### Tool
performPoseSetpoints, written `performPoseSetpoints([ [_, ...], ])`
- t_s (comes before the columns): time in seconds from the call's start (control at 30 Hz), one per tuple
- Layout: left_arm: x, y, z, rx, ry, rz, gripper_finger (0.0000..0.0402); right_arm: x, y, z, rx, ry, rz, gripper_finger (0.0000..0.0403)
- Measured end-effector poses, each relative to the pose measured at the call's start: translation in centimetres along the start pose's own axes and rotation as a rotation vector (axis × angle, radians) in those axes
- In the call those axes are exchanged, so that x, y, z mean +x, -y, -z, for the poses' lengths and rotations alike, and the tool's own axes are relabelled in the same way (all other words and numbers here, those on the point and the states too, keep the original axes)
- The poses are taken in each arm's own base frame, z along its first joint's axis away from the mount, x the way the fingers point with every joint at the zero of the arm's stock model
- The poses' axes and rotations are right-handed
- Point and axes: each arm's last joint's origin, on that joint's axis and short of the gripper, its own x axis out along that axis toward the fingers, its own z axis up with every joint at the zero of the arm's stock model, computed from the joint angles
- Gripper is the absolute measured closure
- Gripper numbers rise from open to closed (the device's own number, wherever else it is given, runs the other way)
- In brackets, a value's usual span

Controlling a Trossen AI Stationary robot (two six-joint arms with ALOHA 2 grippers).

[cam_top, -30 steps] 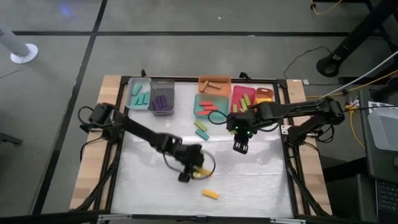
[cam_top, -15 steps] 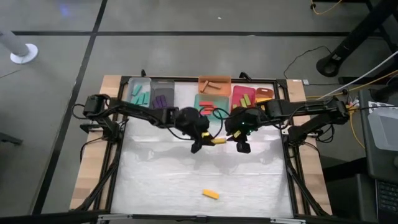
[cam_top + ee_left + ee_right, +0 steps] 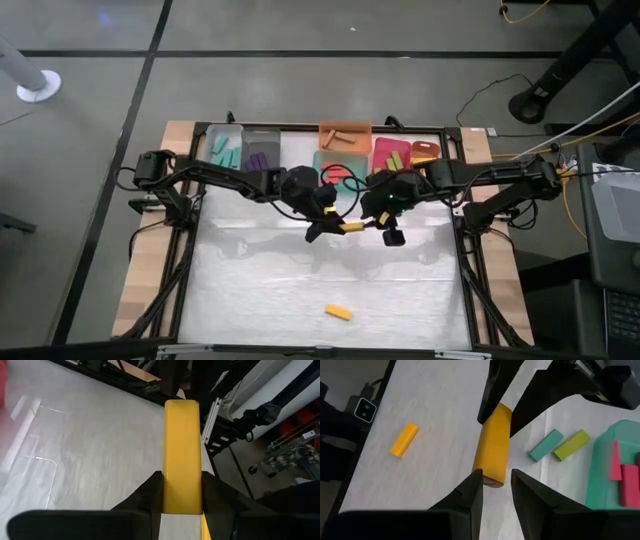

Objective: Sort blocks
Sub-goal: Put the left yellow block into the right orange bin

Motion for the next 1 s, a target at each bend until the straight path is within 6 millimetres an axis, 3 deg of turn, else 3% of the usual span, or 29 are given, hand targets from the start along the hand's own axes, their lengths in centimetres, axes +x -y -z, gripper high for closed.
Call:
performPoseSetpoints([
  [0.4, 0.0, 0.0, -0.1, -0.006, 0.006, 0.000, 0.0301, -1.3, -0.3, 0.1, -0.006, 0.038, -0.038, 0.0300],
  [1.0, -0.1, 0.4, -1.0, -0.136, 0.088, 0.044, 0.0300, -1.3, -0.2, -0.2, -0.016, 0.074, -0.006, 0.0300],
])
